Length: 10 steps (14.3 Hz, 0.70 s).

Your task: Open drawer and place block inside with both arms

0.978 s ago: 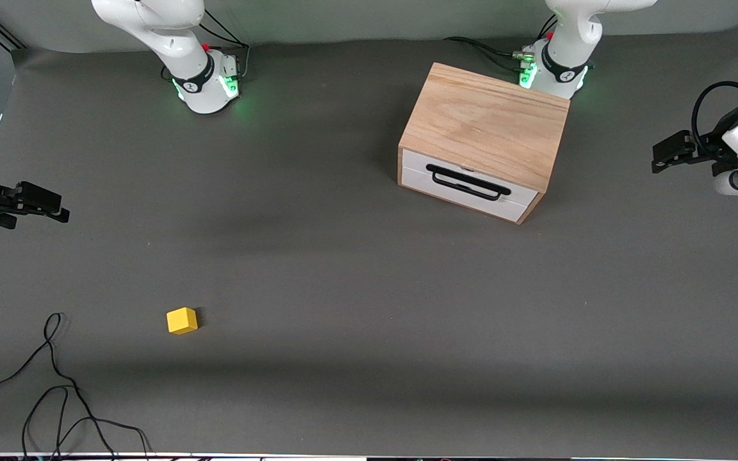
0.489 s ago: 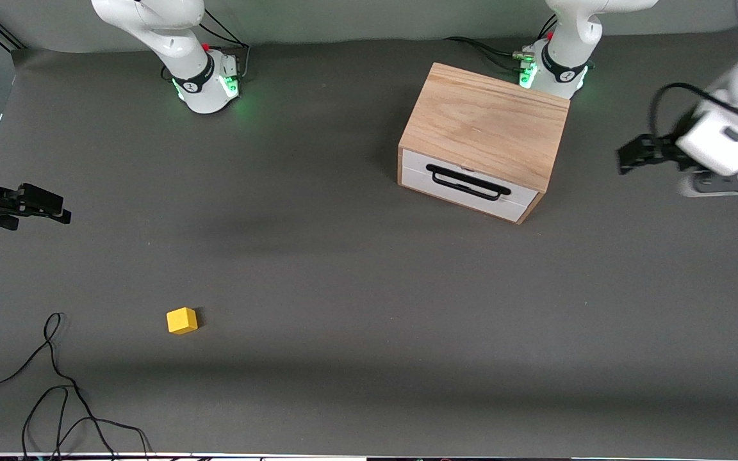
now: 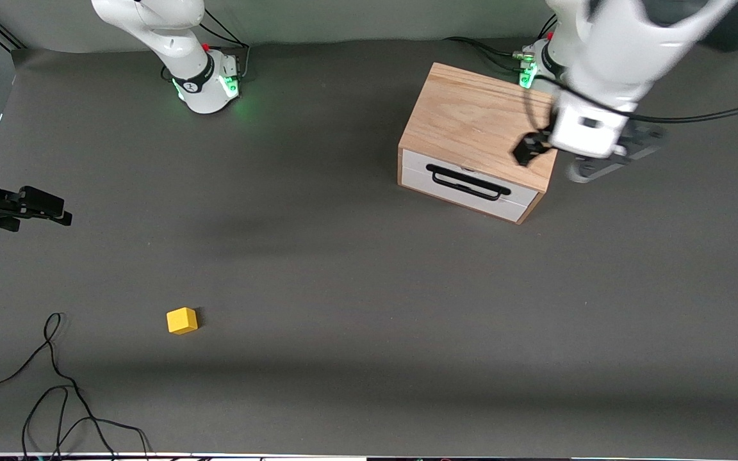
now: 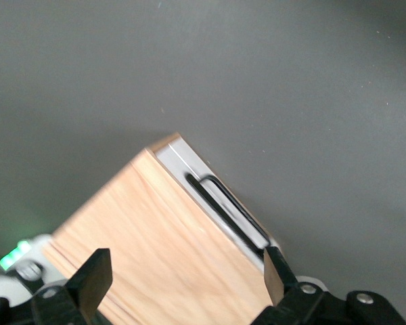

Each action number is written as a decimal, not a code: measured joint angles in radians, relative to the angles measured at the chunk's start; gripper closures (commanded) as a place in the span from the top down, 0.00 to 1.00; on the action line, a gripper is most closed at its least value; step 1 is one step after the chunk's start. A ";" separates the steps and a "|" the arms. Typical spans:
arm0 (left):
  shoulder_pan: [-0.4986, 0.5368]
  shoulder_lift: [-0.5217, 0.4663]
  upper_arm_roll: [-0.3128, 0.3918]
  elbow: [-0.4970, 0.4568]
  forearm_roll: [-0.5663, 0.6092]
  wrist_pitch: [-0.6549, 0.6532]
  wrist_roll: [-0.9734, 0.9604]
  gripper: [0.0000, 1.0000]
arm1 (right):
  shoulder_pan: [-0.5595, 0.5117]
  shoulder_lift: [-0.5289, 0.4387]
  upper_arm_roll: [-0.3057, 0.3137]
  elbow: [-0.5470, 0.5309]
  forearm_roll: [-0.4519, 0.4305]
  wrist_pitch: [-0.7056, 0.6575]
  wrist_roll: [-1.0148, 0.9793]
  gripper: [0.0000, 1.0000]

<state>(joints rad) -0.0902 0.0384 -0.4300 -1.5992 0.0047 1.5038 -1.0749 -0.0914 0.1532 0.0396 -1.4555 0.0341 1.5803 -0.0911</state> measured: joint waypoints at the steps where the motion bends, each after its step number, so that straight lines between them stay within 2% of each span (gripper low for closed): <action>1: -0.014 0.018 -0.029 0.001 0.002 0.009 -0.115 1.00 | 0.001 0.004 0.000 0.000 0.000 0.005 0.006 1.00; 6: -0.128 0.107 -0.056 0.005 0.021 0.055 -0.549 1.00 | 0.008 0.018 -0.001 -0.002 -0.001 0.014 0.016 1.00; 10: -0.133 0.129 -0.043 0.010 0.024 0.061 -0.597 1.00 | 0.009 0.021 -0.001 -0.002 -0.003 0.014 0.016 1.00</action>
<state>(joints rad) -0.2230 0.1676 -0.4731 -1.5892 0.0285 1.5644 -1.6722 -0.0824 0.1739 0.0388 -1.4576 0.0312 1.5944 -0.0750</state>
